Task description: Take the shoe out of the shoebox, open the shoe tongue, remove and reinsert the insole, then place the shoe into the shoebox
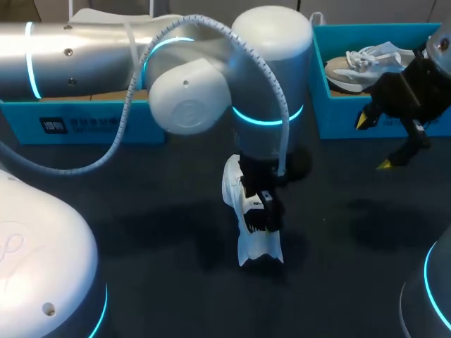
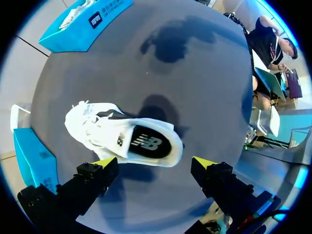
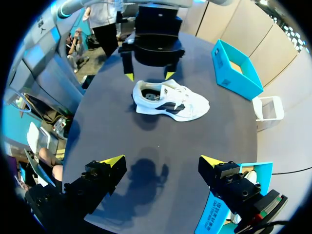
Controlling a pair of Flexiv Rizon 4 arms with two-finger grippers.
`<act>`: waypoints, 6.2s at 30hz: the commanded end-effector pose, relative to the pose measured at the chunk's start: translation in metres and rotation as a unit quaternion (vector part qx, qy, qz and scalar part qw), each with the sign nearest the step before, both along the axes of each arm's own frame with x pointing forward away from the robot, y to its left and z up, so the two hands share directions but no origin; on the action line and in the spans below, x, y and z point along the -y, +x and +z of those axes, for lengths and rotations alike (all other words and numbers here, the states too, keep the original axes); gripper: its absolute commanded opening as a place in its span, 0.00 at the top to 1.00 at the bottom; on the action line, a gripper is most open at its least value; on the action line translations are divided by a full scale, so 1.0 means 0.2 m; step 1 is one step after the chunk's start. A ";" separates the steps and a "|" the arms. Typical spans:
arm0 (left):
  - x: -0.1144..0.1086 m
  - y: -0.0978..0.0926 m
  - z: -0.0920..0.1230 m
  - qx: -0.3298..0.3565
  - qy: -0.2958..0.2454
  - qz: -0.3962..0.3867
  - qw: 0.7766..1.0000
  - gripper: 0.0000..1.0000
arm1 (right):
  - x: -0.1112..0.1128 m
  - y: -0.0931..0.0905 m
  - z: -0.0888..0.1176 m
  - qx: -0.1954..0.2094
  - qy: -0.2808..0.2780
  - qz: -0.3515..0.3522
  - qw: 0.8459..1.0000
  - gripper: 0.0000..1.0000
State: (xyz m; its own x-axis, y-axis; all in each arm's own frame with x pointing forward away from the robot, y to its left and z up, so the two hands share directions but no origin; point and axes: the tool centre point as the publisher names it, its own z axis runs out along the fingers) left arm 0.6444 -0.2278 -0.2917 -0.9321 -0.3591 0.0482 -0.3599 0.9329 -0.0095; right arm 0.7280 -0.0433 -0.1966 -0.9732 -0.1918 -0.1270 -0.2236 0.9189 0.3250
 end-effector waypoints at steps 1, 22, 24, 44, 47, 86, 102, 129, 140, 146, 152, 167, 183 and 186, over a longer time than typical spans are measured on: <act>-0.01 -0.03 -0.05 -0.001 -0.012 -0.020 1.000 0.00 | 0.00 0.00 0.00 0.000 -0.002 -0.001 1.000 0.00; 0.05 -0.13 -0.33 0.016 -0.016 -0.160 0.987 0.00 | 0.00 0.00 0.00 0.000 -0.002 -0.001 1.000 0.00; 0.06 -0.13 -0.35 0.013 -0.016 -0.170 0.985 0.00 | 0.00 0.00 0.00 0.000 -0.002 -0.001 1.000 0.00; 0.06 -0.14 -0.59 0.019 0.002 -0.200 0.980 0.16 | 0.00 0.00 0.00 0.000 -0.002 -0.001 1.000 0.00; 0.07 -0.13 -0.59 0.017 0.005 -0.196 0.980 0.36 | 0.00 0.00 0.00 0.000 -0.002 -0.001 1.000 0.00; -0.09 -0.08 0.50 0.025 0.020 -0.196 0.980 1.00 | 0.00 0.00 0.00 0.000 -0.002 -0.001 1.000 0.00; -0.04 -0.03 0.63 0.039 0.019 -0.197 0.979 1.00 | 0.00 0.00 0.00 0.000 -0.002 -0.001 1.000 0.00; -0.54 0.44 0.78 0.010 0.015 -0.228 0.973 1.00 | 0.00 0.00 0.00 0.000 -0.002 -0.001 1.000 0.00; -0.92 0.67 0.83 0.003 0.017 -0.249 0.968 1.00 | 0.00 0.00 0.00 0.000 -0.002 -0.001 1.000 0.00; -1.13 0.84 0.87 0.002 0.015 -0.235 0.972 1.00 | 0.00 0.00 0.00 0.000 -0.002 -0.001 1.000 0.00; -1.39 0.93 0.88 -0.019 0.016 -0.240 0.970 1.00 | 0.00 0.00 0.00 0.000 -0.002 -0.001 1.000 0.00; -2.00 1.23 0.94 -0.033 0.017 -0.246 0.968 1.00 | 0.00 0.00 0.00 0.000 -0.002 -0.001 1.000 0.00; -2.13 1.29 0.97 -0.025 0.018 -0.238 0.971 1.00 | 0.00 0.00 0.00 0.000 -0.002 -0.001 1.000 0.00; -2.13 1.29 0.97 -0.025 0.018 -0.238 0.971 1.00 | 0.00 0.00 0.00 0.000 -0.002 -0.001 1.000 0.00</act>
State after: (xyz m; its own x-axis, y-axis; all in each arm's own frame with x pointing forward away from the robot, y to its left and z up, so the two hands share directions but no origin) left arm 0.9034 0.1984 -0.0994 -0.9894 0.1090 0.0955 0.1125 0.9932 0.0315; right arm 0.7279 -0.0433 -0.1966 -0.9732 -0.1919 -0.1271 -0.2236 0.9189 0.3250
